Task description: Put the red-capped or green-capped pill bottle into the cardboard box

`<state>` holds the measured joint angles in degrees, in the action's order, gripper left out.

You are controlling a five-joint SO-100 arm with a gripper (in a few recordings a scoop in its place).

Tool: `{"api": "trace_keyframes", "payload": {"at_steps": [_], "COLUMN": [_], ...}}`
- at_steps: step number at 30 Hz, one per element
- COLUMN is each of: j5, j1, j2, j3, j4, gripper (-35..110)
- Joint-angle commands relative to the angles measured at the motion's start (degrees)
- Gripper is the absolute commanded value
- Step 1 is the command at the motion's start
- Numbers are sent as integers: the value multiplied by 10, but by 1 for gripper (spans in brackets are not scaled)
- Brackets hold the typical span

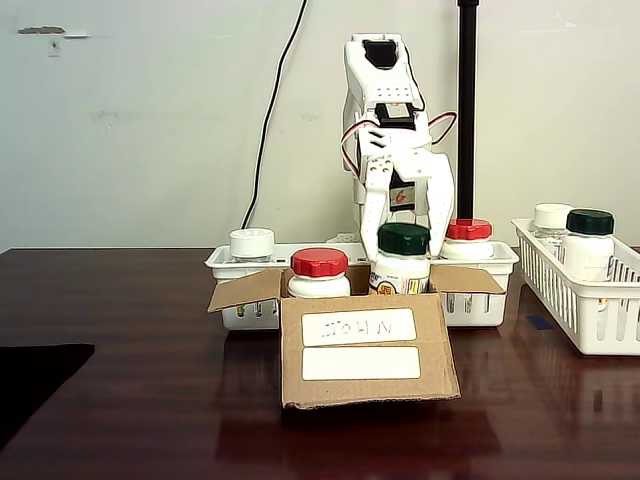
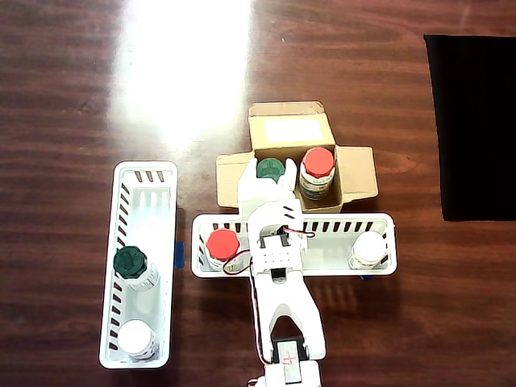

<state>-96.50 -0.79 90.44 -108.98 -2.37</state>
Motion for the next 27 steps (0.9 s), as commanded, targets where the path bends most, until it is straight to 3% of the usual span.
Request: {"api": "trace_keyframes", "payload": {"at_steps": [1,6,13,21,27], "j5": [3,20,30,27,2], "j1": [3,10,25,18,-18], "j2": [37,103,288,423,533], "j3": [17,30,43,95,41], "j4": [-21,84,340,585,661], "gripper": [55,54,50,-7,3]}}
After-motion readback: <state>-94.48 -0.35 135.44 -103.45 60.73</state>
